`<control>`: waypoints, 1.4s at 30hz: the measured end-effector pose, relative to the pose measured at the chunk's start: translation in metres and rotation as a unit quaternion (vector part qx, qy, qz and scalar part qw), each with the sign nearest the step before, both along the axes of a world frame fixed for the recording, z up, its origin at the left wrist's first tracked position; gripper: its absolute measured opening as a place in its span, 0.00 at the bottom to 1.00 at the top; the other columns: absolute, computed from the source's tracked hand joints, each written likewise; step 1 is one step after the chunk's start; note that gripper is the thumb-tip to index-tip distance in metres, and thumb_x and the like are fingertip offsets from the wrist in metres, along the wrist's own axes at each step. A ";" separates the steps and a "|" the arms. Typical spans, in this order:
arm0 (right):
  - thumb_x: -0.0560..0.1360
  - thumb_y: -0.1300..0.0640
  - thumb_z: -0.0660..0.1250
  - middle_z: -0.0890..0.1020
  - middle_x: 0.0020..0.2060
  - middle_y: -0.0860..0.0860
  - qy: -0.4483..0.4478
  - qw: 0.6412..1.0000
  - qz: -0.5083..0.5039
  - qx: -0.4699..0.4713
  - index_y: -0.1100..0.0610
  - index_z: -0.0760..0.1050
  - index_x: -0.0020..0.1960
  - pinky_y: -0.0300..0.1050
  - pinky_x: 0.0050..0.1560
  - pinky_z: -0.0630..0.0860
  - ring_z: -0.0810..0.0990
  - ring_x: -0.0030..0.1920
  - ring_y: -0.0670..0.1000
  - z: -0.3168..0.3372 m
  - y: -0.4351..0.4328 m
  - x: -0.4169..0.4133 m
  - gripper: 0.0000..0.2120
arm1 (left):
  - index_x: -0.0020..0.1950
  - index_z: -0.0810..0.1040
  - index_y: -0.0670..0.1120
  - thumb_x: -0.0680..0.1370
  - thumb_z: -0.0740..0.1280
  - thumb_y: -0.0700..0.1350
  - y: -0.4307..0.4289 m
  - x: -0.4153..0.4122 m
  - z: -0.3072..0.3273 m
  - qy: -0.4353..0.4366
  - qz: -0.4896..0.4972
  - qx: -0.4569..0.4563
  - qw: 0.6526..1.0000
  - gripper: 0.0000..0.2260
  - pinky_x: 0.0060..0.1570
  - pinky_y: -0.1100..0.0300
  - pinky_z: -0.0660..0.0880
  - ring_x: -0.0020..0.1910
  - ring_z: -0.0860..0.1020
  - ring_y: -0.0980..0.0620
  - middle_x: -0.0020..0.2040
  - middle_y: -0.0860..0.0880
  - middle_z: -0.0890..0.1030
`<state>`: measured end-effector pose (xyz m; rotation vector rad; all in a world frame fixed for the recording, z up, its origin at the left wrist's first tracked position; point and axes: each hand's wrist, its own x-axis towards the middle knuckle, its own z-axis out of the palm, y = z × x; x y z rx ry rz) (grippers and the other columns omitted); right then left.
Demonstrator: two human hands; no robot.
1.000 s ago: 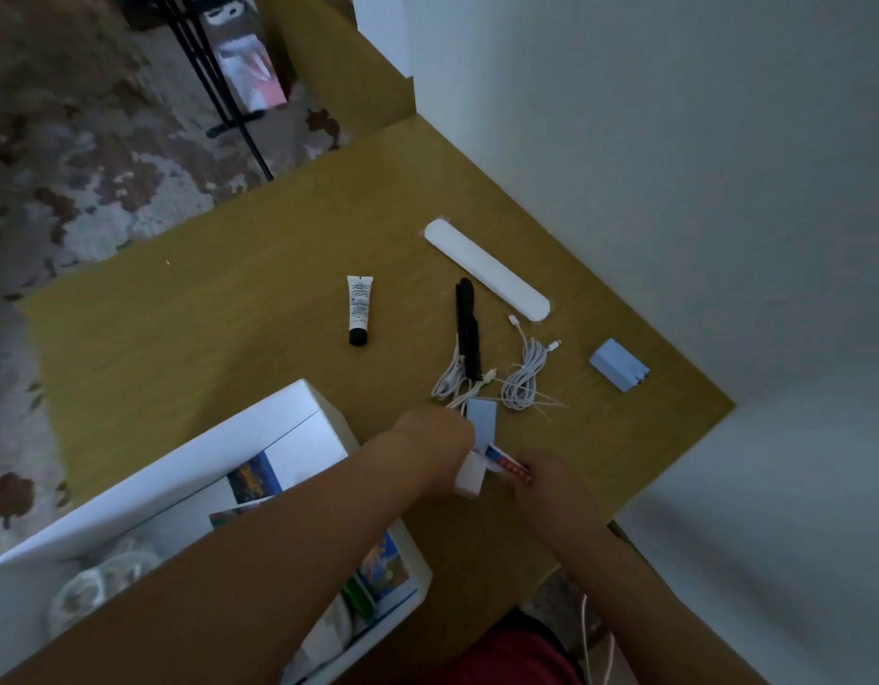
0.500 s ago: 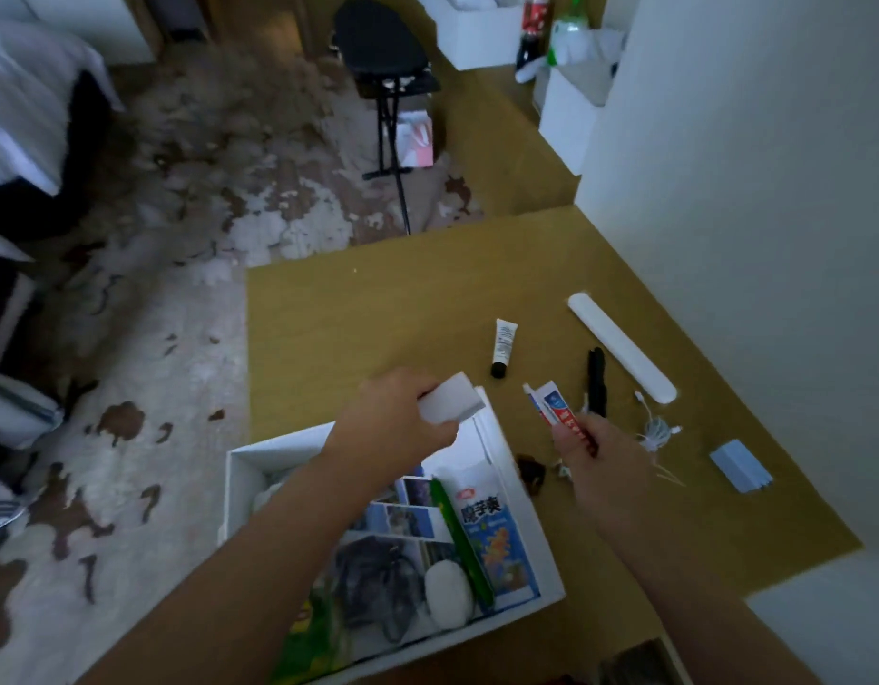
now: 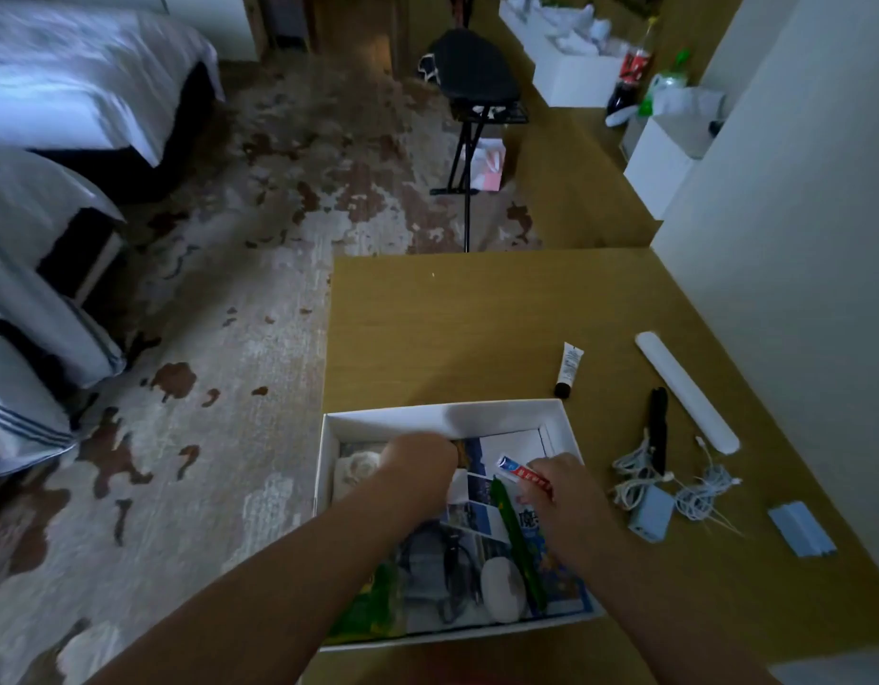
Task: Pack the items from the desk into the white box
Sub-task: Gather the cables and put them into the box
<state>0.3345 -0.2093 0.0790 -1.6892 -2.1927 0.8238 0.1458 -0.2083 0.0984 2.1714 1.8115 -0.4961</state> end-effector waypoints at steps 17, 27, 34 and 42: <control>0.78 0.47 0.58 0.75 0.34 0.46 0.008 0.989 -0.070 -0.133 0.51 0.74 0.41 0.37 0.33 0.66 0.73 0.36 0.44 -0.010 -0.023 -0.016 0.12 | 0.62 0.74 0.43 0.74 0.67 0.43 -0.002 0.009 -0.011 0.045 0.065 0.011 0.997 0.16 0.55 0.54 0.73 0.62 0.69 0.46 0.62 0.44 0.70; 0.78 0.50 0.59 0.82 0.34 0.49 0.167 0.951 -0.151 -0.213 0.53 0.81 0.41 0.37 0.35 0.69 0.79 0.37 0.48 0.008 -0.023 -0.017 0.15 | 0.39 0.78 0.42 0.76 0.68 0.42 -0.012 0.032 -0.012 -0.549 0.458 -0.076 0.695 0.07 0.46 0.49 0.82 0.41 0.83 0.45 0.43 0.39 0.84; 0.77 0.55 0.57 0.74 0.33 0.49 -0.048 0.987 -0.054 -0.144 0.54 0.72 0.37 0.37 0.29 0.61 0.71 0.34 0.46 -0.005 -0.011 -0.012 0.12 | 0.37 0.81 0.45 0.73 0.68 0.50 -0.010 0.029 -0.040 -0.247 0.300 0.007 0.921 0.10 0.33 0.65 0.67 0.36 0.75 0.53 0.32 0.52 0.76; 0.74 0.54 0.66 0.75 0.36 0.48 -0.073 0.989 -0.043 -0.122 0.52 0.68 0.36 0.36 0.41 0.71 0.74 0.39 0.46 -0.020 -0.008 -0.025 0.10 | 0.45 0.80 0.41 0.72 0.70 0.51 -0.006 0.039 -0.054 -0.210 0.285 -0.030 0.935 0.12 0.39 0.61 0.69 0.47 0.79 0.48 0.47 0.44 0.82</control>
